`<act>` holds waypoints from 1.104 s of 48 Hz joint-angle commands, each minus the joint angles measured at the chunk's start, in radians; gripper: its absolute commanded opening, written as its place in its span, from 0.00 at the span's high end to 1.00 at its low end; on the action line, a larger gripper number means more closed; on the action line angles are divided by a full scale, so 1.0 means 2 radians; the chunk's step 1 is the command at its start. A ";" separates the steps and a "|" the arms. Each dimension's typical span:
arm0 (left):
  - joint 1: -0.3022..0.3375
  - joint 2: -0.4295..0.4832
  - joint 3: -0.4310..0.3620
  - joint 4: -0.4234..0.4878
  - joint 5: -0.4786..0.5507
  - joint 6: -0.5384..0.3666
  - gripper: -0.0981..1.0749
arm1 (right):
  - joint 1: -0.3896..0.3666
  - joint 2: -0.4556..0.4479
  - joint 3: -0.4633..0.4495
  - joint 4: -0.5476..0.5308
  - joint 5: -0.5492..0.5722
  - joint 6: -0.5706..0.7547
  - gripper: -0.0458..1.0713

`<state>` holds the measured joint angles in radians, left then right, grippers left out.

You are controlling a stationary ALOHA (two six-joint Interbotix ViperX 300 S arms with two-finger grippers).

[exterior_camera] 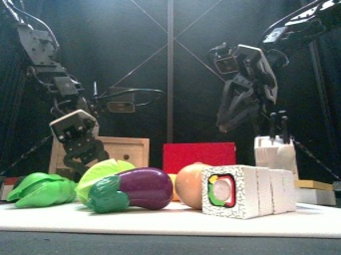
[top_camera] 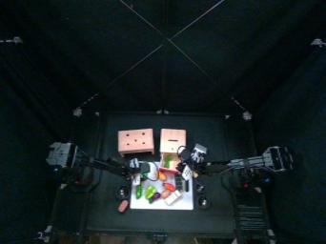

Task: Grab corn husk

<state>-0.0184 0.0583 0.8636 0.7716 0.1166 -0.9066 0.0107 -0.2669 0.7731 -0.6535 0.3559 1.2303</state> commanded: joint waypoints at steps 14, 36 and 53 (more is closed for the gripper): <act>-0.001 -0.028 -0.001 -0.006 0.039 -0.002 0.17 | -0.002 -0.006 -0.009 -0.001 -0.002 0.000 0.37; -0.006 -0.112 -0.002 -0.005 0.069 -0.002 0.17 | -0.002 -0.007 -0.015 -0.002 -0.002 -0.001 0.37; -0.006 -0.111 -0.008 -0.005 0.065 -0.002 0.17 | -0.002 -0.009 -0.015 -0.005 -0.002 -0.005 0.37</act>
<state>-0.0307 -0.1534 0.8713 0.7593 0.2546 -0.9097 0.0092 -0.2669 0.7670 -0.6581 0.3559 1.2226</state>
